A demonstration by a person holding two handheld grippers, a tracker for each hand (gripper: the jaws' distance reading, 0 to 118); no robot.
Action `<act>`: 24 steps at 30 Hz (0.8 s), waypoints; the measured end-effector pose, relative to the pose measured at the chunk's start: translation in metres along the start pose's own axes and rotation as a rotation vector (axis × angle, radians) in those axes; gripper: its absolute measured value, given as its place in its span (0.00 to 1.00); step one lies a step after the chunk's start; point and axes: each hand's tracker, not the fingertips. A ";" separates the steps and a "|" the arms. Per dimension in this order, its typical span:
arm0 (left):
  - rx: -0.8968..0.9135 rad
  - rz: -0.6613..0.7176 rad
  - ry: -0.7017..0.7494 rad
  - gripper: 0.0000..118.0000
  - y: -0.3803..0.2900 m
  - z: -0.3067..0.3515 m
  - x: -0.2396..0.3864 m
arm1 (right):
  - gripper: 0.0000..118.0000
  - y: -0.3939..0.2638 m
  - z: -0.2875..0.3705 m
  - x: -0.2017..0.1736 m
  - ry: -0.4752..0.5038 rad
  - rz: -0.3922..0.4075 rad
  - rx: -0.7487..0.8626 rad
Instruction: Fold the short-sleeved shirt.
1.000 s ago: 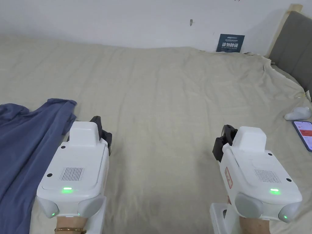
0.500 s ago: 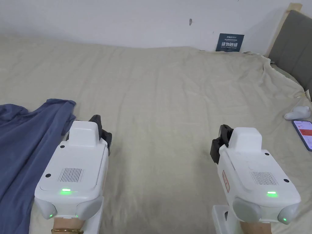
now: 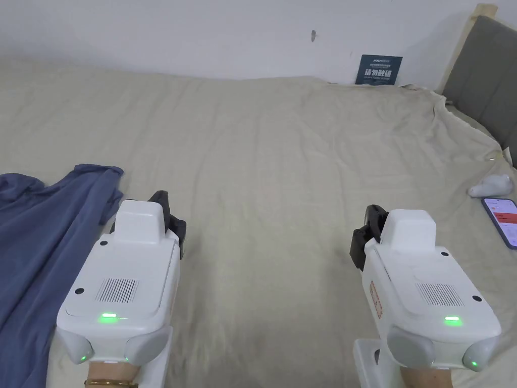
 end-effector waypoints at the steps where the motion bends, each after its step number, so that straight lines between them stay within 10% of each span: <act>1: 0.000 0.000 0.000 0.00 0.000 0.000 0.000 | 0.00 0.000 0.001 -0.001 0.000 -0.003 -0.001; 24: 0.009 -0.005 -0.010 0.00 -0.001 -0.002 0.003 | 0.00 0.005 0.001 0.004 0.006 -0.008 0.003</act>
